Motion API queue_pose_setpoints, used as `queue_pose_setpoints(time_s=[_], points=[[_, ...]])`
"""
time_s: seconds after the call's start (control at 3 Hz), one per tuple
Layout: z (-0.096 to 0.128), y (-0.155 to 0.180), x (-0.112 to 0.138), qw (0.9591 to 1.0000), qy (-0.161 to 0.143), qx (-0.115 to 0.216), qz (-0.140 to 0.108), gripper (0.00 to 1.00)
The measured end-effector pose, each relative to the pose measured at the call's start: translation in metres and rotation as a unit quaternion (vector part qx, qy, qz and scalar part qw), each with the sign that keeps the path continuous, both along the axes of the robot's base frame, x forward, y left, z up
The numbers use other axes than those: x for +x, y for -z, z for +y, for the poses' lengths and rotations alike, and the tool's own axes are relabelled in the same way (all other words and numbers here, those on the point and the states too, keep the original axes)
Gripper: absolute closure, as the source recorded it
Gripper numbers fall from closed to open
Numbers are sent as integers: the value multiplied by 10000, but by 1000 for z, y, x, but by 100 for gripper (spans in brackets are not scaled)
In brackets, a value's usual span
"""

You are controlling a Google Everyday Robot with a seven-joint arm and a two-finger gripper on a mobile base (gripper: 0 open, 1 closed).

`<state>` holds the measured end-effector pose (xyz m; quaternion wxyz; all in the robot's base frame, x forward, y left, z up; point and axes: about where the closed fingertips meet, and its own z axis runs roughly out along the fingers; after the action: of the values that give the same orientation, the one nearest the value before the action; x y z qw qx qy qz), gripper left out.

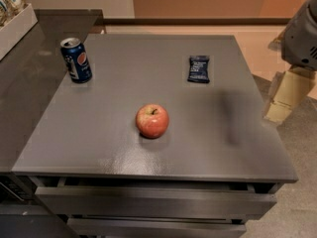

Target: Move rxbar blueberry near apple

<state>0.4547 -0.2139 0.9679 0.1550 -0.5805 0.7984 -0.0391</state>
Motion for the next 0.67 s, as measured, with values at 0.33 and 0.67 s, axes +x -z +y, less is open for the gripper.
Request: queue_pose_setpoints(time_s=[0.33,0.67], points=[[11,22,38,9985,546,-86,-14,0],[16,40,72,9927,1192,-120,-158,0]])
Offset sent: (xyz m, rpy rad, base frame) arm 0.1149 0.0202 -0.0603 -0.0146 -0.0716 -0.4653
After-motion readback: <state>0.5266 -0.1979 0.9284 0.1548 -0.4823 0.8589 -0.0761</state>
